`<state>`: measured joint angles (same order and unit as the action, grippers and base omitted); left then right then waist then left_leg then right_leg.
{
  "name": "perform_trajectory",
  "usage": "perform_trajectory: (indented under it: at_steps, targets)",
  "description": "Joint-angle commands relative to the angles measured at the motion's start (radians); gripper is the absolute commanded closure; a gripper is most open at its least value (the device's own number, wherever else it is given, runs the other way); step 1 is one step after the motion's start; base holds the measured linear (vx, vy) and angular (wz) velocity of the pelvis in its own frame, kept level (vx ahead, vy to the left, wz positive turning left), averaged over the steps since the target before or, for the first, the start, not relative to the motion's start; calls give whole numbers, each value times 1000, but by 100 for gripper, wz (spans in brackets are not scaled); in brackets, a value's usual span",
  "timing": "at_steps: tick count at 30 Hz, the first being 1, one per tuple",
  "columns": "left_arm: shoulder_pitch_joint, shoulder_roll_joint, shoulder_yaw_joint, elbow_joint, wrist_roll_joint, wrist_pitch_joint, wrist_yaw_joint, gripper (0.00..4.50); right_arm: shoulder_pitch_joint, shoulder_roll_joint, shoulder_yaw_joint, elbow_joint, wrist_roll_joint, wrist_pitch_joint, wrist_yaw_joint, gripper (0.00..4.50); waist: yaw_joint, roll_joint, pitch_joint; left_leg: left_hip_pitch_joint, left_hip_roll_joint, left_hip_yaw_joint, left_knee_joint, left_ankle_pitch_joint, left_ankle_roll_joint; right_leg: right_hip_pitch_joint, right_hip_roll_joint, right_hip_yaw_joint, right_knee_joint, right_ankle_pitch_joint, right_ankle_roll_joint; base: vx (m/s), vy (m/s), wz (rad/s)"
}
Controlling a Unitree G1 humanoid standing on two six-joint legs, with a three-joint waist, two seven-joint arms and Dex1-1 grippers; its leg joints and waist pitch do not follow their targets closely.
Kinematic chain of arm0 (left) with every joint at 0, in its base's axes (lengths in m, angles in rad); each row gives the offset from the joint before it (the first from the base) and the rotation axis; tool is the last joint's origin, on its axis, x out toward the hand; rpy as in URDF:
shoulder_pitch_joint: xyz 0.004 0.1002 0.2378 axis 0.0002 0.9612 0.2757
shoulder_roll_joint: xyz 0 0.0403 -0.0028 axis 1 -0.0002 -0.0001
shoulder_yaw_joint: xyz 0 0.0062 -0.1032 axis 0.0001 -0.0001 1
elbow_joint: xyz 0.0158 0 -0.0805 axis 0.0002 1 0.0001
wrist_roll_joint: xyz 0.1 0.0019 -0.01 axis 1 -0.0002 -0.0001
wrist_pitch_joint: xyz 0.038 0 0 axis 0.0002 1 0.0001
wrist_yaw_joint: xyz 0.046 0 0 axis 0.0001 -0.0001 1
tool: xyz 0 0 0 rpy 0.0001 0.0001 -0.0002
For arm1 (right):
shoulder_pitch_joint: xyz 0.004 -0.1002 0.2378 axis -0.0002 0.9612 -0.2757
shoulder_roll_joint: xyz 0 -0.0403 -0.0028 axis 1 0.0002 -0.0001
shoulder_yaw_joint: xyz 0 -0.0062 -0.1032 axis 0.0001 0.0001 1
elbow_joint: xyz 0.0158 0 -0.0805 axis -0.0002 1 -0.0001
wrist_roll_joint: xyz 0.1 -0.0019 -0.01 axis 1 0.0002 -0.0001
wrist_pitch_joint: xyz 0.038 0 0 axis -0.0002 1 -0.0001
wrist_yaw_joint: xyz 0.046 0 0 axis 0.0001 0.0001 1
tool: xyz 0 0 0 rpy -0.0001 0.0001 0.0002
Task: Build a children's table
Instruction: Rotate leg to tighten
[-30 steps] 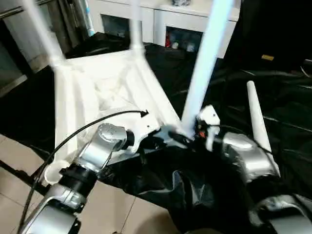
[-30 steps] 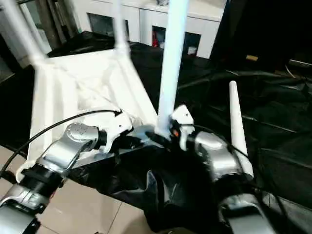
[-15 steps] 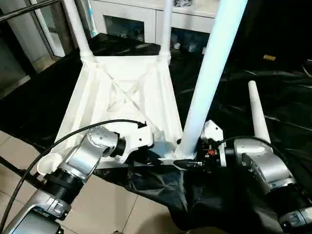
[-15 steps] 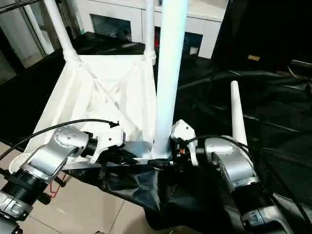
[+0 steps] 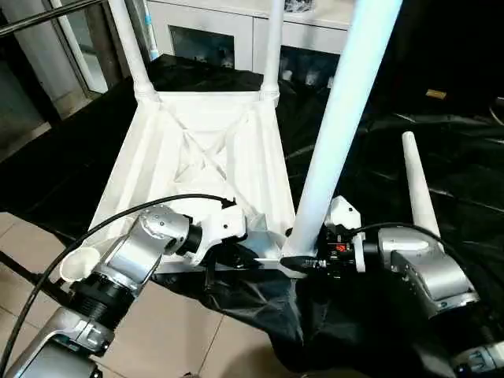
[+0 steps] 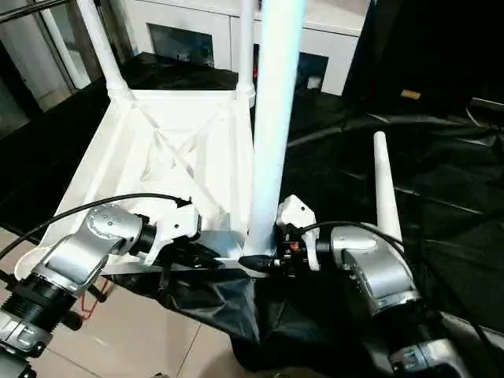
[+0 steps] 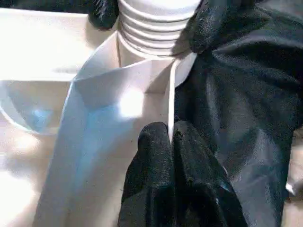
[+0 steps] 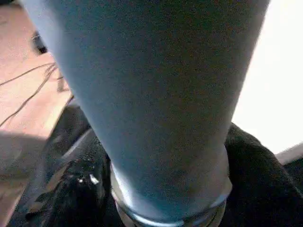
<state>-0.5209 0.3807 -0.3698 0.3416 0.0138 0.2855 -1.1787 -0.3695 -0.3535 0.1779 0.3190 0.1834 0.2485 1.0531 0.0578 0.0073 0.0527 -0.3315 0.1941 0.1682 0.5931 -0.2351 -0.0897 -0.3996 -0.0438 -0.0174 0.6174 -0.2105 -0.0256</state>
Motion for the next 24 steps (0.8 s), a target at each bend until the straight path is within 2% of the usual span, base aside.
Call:
perform_trajectory:
  at_steps: [1,2,3,6,8,10,11,12,13,15,17,18,19,20,22,23,24]
  targets:
    - [-21,-57,-23,9,-6,15,52,450,-3,44,29,47,-32,7,-93,173,-1,-1,-56,-10,26,-2,-64,-58,44,64,-77,37,-65,-10,-272,0,0,0]
    - [-43,-87,-16,43,13,26,115,450,-19,90,4,113,-57,3,-218,173,-4,-3,-55,-11,25,-4,-66,-75,29,66,-78,37,-70,-72,-256,0,0,0]
    - [-61,-116,-7,69,21,45,164,450,-35,128,-19,161,-63,8,-305,173,-10,0,-51,-10,25,-5,-68,-97,17,62,-79,38,-77,-133,-243,0,0,0]
    - [-100,-183,17,127,35,87,273,450,-66,204,-61,250,-66,24,-461,173,-24,0,-52,-9,19,-7,-69,-119,-5,59,-77,38,-86,-235,-210,-51,-4,-3]
    - [-120,-221,31,161,40,107,331,450,-85,242,-74,290,-72,37,-543,173,-24,-1,-51,-8,19,-7,-70,-134,-2,55,-77,39,-93,-275,-198,0,0,0]
    - [-144,-264,40,201,50,118,386,450,-110,287,-69,332,-103,14,-614,173,-22,0,-50,-8,17,-5,-69,-132,3,49,-75,41,-95,-277,-192,0,0,0]
    - [-149,-274,40,211,53,119,398,450,-116,299,-64,342,-112,2,-623,173,-22,2,-51,-11,17,-8,-71,-132,-2,52,-75,38,-95,-282,-188,0,0,0]
    - [-150,-277,39,213,54,118,399,450,-118,305,-65,344,-110,0,-624,173,-20,1,-50,-9,17,-7,-71,-145,2,49,-76,38,-98,-293,-182,0,0,0]
    - [-152,-282,35,218,59,112,399,450,-124,318,-72,354,-107,-9,-629,118,-19,2,-50,-11,18,-8,-72,-152,9,49,-77,40,-98,-291,-181,0,0,0]
    - [-147,-279,29,212,60,99,380,450,-130,323,-87,354,-85,-5,-602,104,-18,5,-52,-15,19,-10,-73,-146,16,52,-77,39,-95,-271,-180,0,0,0]
    - [-134,-262,15,192,57,57,337,450,-132,309,-80,347,-94,-21,-587,104,-18,8,-55,-14,20,-10,-73,-140,20,50,-76,38,-94,-235,-191,0,0,0]
    - [-129,-256,10,184,56,41,321,450,-133,303,-76,346,-101,-31,-585,88,-18,8,-58,-17,20,-10,-70,-121,23,54,-77,39,-88,-183,-203,0,0,0]
    - [-120,-247,2,169,51,9,293,450,-130,289,-67,337,-101,-52,-557,88,-18,17,-59,-18,20,-11,-70,-104,24,56,-76,38,-82,-134,-215,0,0,0]
    - [-110,-238,-4,151,43,0,265,450,-125,275,-62,324,-95,-63,-523,64,-20,17,-62,-20,22,-11,-69,-93,28,59,-76,37,-78,-85,-227,0,0,0]
    - [-93,-221,-16,122,30,-11,216,450,-114,244,-52,296,-85,-84,-450,64,-19,14,-63,-19,23,-9,-66,-79,38,61,-76,37,-74,-30,-242,0,0,0]
    - [-74,-197,-30,93,20,-14,168,450,-94,204,-33,248,-71,-100,-356,64,-18,20,-66,-20,23,-7,-62,-61,55,65,-75,37,-66,47,-265,0,0,0]
    - [-65,-185,-37,80,16,-15,146,450,-83,182,-23,222,-65,-108,-308,64,-17,16,-66,-22,24,-9,-62,-49,63,69,-74,36,-63,74,-271,0,0,0]
